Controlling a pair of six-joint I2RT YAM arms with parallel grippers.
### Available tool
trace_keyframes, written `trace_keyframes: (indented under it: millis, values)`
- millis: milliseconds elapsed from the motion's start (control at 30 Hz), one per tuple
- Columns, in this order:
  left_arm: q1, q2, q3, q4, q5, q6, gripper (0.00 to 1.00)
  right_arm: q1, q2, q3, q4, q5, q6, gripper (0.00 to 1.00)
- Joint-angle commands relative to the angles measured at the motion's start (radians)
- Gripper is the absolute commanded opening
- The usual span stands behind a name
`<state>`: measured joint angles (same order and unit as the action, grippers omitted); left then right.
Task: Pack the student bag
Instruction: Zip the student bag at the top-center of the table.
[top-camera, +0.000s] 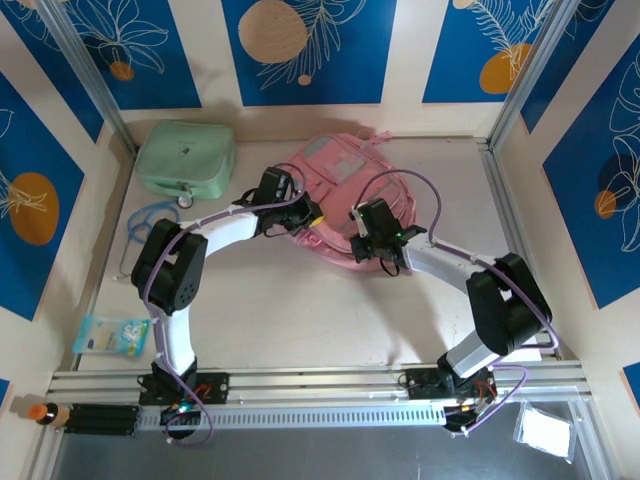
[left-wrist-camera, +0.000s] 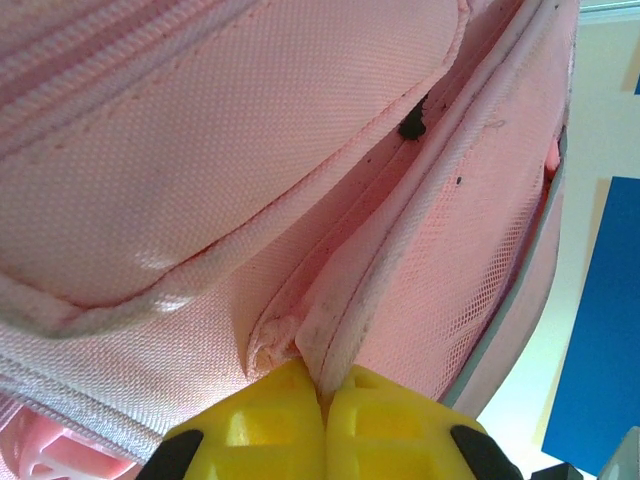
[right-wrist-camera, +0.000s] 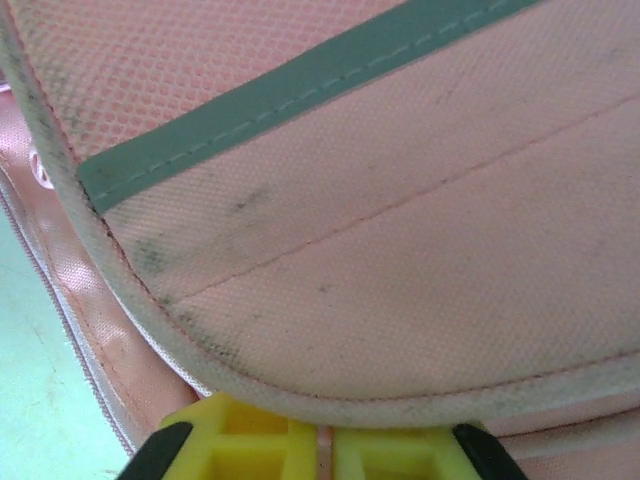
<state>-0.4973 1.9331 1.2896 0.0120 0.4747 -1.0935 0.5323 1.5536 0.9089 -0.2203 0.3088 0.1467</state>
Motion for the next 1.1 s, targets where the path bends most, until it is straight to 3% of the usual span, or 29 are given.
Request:
trace_keyframes:
  millis: [0,67,267,367,500,733,833,1067]
  values:
    - [0.034,-0.031,0.034,-0.039,0.013,0.034,0.03,-0.002,0.014,0.027,0.045,-0.011,-0.025,0.02]
    - [0.041,-0.038,0.028,-0.041,0.007,0.034,0.09,0.003,0.015,0.031,0.051,-0.01,-0.025,0.0]
    - [0.06,-0.106,-0.052,-0.018,-0.052,0.014,0.43,0.017,0.008,0.05,0.07,-0.103,0.002,0.0]
    - [0.059,-0.15,-0.114,0.029,-0.063,-0.038,0.5,0.028,0.009,0.067,0.083,-0.17,0.033,0.0]
    - [0.029,-0.213,-0.269,0.248,-0.101,-0.23,0.53,0.044,0.03,0.099,0.101,-0.262,0.074,0.0]
    - [-0.026,-0.197,-0.285,0.264,-0.121,-0.287,0.53,0.086,0.08,0.158,0.112,-0.336,0.11,0.0]
    - [-0.027,-0.176,-0.291,0.307,-0.114,-0.309,0.48,0.104,0.09,0.17,0.109,-0.337,0.111,0.0]
    - [-0.026,-0.164,-0.288,0.288,-0.126,-0.301,0.17,0.11,0.089,0.167,0.081,-0.266,0.11,0.0]
